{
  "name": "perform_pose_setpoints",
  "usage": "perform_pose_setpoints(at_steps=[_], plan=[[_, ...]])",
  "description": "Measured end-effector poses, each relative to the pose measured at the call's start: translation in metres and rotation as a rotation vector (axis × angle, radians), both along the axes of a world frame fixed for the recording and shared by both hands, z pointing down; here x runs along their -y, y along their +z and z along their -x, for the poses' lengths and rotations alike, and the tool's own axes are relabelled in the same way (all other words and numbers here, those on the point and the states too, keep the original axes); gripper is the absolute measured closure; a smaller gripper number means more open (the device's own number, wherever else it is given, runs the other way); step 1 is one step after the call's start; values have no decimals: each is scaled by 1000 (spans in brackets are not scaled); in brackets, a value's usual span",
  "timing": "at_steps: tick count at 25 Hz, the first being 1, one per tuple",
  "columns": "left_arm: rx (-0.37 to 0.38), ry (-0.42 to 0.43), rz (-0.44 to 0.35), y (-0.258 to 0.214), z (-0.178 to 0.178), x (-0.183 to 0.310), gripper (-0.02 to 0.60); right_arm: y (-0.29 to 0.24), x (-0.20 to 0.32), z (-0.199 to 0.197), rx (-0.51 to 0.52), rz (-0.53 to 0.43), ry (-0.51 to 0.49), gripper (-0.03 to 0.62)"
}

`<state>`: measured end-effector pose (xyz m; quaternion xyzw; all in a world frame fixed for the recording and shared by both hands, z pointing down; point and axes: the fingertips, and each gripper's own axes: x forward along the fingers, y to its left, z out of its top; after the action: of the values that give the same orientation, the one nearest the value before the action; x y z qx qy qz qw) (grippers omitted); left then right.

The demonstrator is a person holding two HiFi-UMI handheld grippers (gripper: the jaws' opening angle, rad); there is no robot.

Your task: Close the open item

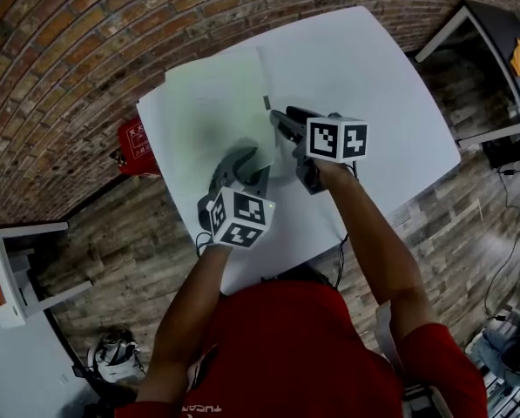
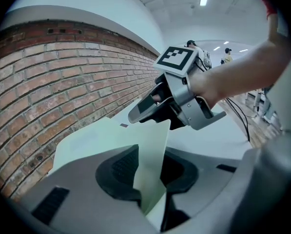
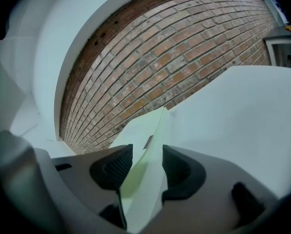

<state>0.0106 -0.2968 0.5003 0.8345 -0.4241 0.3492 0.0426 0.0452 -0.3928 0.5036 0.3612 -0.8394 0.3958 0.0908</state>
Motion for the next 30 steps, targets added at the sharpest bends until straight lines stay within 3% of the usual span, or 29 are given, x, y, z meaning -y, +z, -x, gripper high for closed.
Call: perform_pose_setpoints(at_steps=[15, 24, 30], plan=[[34, 23, 43, 7, -3, -1, 477, 15, 38, 28, -344, -97, -143, 401], [31, 36, 48, 6, -2, -1, 471, 20, 42, 33, -433, -138, -189, 401], [33, 84, 59, 5, -7, -6, 418, 21, 42, 33, -443, -138, -195, 400]])
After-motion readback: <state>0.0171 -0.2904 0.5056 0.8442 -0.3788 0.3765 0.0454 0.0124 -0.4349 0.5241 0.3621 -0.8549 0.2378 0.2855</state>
